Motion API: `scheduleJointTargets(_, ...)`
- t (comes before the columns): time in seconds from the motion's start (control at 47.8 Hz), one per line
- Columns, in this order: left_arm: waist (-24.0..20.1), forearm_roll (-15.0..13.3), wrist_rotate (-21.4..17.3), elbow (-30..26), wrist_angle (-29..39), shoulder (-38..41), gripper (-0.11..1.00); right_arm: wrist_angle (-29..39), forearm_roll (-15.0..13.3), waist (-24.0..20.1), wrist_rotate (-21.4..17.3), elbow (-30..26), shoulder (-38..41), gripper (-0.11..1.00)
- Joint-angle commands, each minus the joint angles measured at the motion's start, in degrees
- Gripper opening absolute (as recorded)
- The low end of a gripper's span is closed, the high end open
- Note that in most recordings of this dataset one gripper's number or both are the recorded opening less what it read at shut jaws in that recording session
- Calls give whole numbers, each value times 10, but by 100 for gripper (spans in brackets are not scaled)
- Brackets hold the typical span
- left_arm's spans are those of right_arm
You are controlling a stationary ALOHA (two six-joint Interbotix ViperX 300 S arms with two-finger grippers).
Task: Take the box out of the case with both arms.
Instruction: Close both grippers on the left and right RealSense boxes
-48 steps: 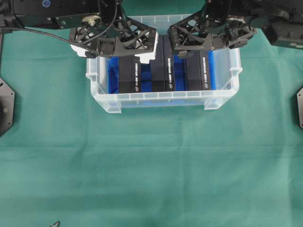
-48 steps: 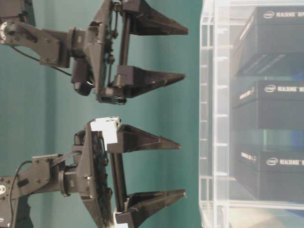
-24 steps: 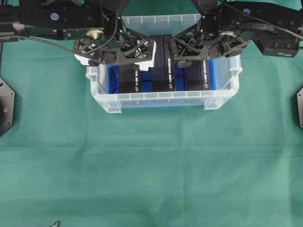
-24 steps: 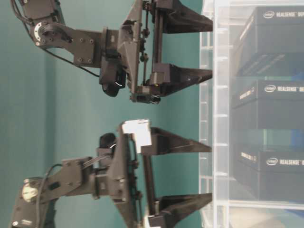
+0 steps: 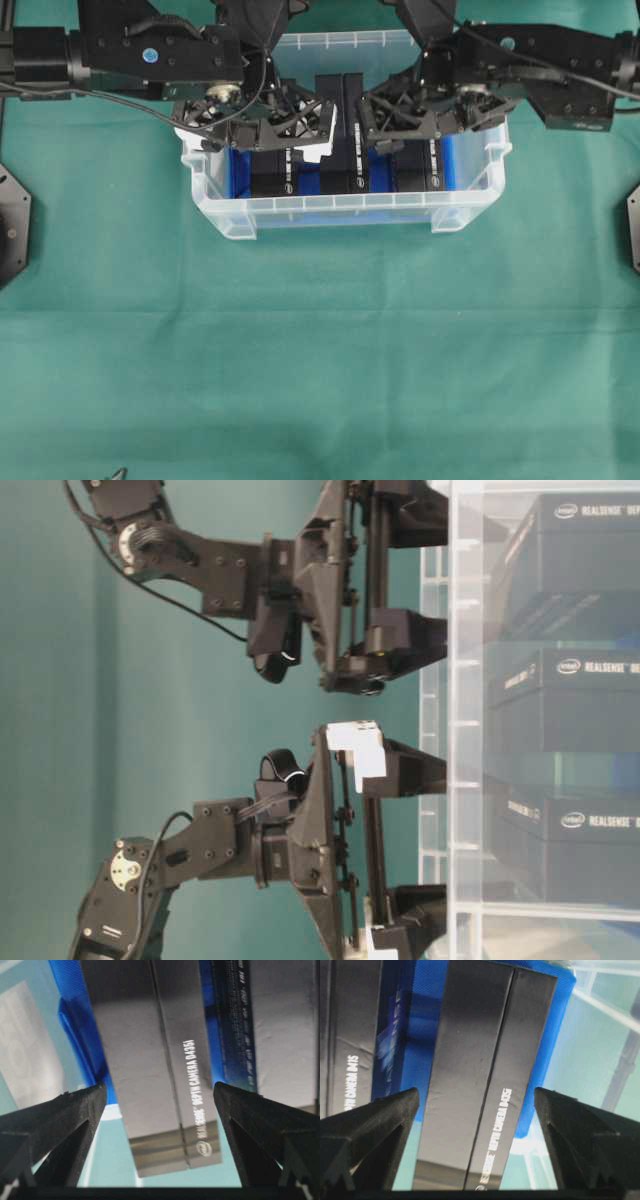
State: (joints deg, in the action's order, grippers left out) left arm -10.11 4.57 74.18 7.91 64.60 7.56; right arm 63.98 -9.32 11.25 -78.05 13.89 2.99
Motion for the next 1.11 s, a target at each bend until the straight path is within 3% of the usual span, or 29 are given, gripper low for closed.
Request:
scheduleJointTargets(0.0,-7,3,2,1,-4,-8,92,-12,-2,-2,0,4,-6,94)
scheduleJointTargets(0.335,-10,2,10,16,-31,3,92,-36,-2,-1,0,32,-1,94)
scheduleJointTargets(1.087,-3,-5,8,15,-25,6,91,-34,7,-1,0,32,0,94)
